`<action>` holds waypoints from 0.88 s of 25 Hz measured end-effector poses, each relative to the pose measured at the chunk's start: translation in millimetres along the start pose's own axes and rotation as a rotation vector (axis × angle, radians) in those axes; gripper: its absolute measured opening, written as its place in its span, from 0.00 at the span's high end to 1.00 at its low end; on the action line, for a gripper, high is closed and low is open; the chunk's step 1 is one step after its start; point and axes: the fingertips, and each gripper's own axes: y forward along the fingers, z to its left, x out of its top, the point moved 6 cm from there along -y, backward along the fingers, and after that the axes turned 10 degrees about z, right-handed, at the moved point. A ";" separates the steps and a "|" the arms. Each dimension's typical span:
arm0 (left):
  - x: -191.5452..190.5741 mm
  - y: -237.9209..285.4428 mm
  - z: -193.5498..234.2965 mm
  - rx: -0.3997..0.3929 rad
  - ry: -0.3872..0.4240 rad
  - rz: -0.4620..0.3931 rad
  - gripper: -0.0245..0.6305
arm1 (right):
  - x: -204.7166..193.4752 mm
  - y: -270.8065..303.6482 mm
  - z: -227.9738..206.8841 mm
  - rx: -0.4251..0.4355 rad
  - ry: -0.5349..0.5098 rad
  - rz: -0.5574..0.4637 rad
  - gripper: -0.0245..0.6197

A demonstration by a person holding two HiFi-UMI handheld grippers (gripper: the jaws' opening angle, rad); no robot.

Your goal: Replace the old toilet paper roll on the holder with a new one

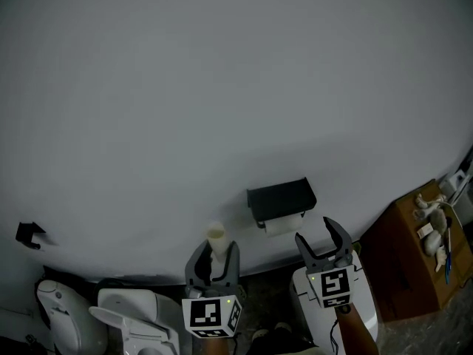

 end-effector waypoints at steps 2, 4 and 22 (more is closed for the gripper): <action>1.9 -1.0 0.3 0.006 -0.004 -0.008 0.67 | 6.6 -9.7 -10.7 0.002 0.124 -0.034 0.48; 3.5 -1.3 0.7 0.016 -0.008 -0.019 0.67 | 8.3 -17.7 -20.2 -0.024 0.215 -0.059 0.53; 11.7 -1.6 -14.6 0.010 -0.005 -0.046 0.67 | 3.1 -41.5 -44.6 -0.129 0.377 -0.105 0.92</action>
